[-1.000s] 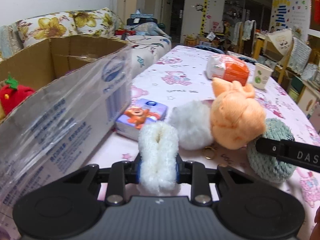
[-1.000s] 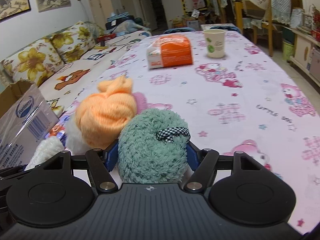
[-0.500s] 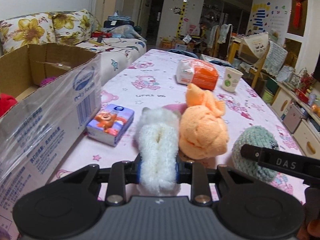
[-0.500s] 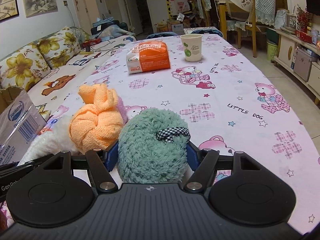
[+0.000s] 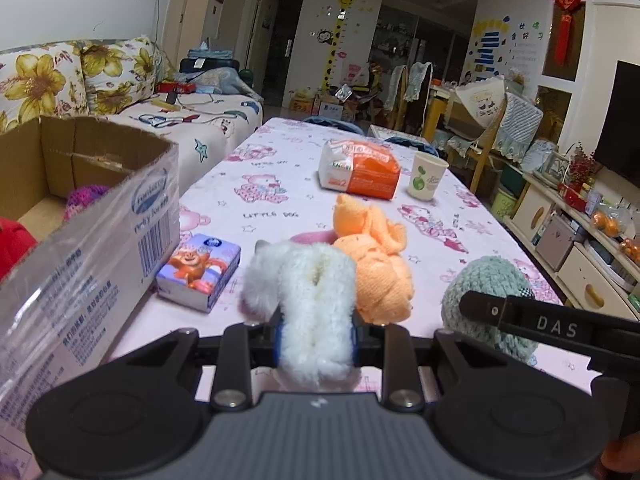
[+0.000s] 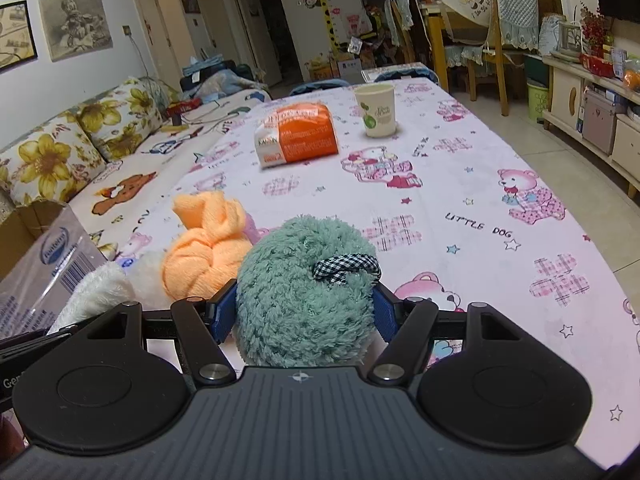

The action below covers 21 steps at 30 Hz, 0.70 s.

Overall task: Organize soft objects
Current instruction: 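Carry the green ball and white ring into the cardboard box and open both tools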

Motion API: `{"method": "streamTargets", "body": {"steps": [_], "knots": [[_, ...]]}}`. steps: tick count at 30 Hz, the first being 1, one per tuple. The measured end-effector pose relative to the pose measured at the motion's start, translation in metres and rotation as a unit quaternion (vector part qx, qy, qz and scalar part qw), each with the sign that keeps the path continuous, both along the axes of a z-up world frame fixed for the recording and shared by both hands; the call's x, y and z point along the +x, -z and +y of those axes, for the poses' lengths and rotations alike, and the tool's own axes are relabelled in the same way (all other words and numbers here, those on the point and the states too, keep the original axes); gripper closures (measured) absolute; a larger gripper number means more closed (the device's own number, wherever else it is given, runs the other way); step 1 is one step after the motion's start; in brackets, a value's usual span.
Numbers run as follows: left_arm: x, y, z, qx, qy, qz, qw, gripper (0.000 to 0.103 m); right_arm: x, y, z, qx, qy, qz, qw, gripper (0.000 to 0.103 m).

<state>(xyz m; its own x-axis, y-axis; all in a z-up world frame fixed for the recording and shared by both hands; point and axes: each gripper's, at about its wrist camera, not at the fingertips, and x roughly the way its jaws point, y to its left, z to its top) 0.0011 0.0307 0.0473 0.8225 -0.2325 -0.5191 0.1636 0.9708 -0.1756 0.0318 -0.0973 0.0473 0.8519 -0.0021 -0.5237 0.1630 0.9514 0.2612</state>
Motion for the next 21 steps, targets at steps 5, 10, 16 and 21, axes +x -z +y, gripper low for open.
{"method": "streamTargets", "body": {"steps": [5, 10, 16, 21], "knots": [[-0.004, -0.009, 0.008, -0.002, 0.000, -0.018, 0.9998, 0.077, -0.004, -0.003, 0.003, 0.017, -0.002, -0.006, 1.000, 0.019], [-0.007, -0.020, 0.022, -0.014, -0.012, -0.035, 0.9992, 0.077, -0.005, -0.009, 0.011, 0.030, -0.013, -0.019, 0.999, 0.019], [-0.009, -0.032, 0.042, -0.021, -0.034, -0.059, 0.9975, 0.077, -0.009, -0.015, 0.031, 0.016, -0.041, -0.035, 0.998, 0.019], [-0.012, -0.039, 0.061, -0.035, -0.054, -0.073, 0.9953, 0.077, -0.006, -0.020, 0.051, 0.005, -0.072, -0.047, 0.996, 0.019]]}}
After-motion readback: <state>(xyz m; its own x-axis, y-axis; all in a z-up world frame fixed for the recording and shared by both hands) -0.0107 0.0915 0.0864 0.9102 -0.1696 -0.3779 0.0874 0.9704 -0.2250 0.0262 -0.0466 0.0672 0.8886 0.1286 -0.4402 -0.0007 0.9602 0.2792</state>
